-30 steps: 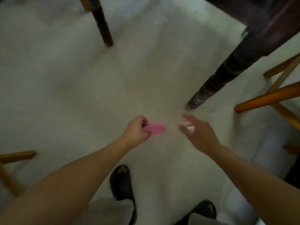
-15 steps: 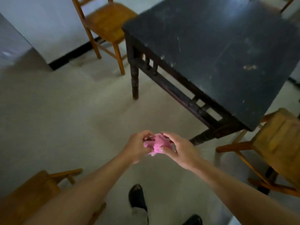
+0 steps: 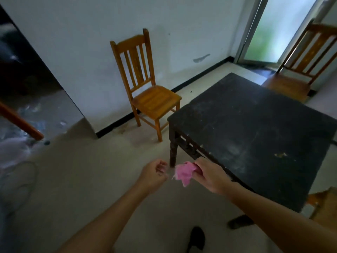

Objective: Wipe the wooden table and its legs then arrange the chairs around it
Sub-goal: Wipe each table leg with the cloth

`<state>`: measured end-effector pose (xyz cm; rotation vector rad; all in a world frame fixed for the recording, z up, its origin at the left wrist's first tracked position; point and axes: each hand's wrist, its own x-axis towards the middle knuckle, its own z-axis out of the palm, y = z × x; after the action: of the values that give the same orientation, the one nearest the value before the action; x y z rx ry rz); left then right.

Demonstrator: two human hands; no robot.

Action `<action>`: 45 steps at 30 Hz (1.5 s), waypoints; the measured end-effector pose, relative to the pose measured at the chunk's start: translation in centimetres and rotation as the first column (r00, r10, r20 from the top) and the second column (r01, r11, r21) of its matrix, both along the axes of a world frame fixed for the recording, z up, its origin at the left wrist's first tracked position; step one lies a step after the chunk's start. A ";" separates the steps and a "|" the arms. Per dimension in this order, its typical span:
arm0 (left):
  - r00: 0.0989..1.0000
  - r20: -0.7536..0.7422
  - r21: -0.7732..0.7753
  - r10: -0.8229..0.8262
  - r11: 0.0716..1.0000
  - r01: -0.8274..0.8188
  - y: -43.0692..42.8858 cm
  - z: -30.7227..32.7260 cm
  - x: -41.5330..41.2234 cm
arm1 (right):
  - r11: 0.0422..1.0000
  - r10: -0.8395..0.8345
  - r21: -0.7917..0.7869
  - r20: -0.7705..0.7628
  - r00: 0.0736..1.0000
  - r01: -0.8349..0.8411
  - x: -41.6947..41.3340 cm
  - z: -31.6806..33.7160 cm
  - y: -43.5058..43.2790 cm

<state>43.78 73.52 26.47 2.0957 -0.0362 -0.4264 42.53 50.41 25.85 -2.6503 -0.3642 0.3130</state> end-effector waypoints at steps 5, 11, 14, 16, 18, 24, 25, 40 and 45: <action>0.994 0.046 0.151 0.097 0.983 -0.103 1.8 0.6 6.8 | 1.000 0.010 -0.018 0.005 1.000 -0.009 8.2 0.6 -1.9; 0.981 0.093 0.274 0.167 0.943 -0.187 6.4 2.5 13.5 | 0.989 0.141 0.050 0.017 0.990 -0.142 18.2 2.0 0.9; 0.972 0.111 0.310 0.206 0.922 -0.230 9.9 3.2 16.0 | 0.973 0.228 0.038 0.023 0.973 -0.229 22.7 3.4 4.6; 0.966 0.118 0.325 0.228 0.911 -0.255 12.7 3.2 18.0 | 0.972 0.235 0.015 0.036 0.971 -0.236 25.9 3.1 7.0; 0.963 0.124 0.345 0.241 0.899 -0.269 15.5 3.0 20.2 | 0.973 0.229 0.000 0.055 0.972 -0.229 29.1 2.3 9.3; 0.984 0.141 0.416 0.109 0.895 -0.159 23.3 1.7 30.2 | 0.994 0.110 -0.002 0.060 0.992 -0.110 37.9 0.9 15.8; 0.988 0.140 0.441 0.065 0.889 -0.121 24.6 1.7 32.5 | 0.998 0.055 0.012 0.058 0.997 -0.056 39.5 0.5 16.9; 0.850 0.125 0.511 -0.512 0.767 0.387 20.0 0.4 58.7 | 0.851 -0.525 -0.004 -0.046 0.850 0.526 49.8 -2.6 16.1; 0.738 0.051 0.501 -0.673 0.657 0.564 16.1 -2.2 64.1 | 0.753 -0.650 0.028 -0.129 0.749 0.658 51.1 -5.6 15.9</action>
<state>107.88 89.67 24.30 2.5623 -0.9174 -0.6404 93.65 66.35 20.22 -2.4786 0.5887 0.2048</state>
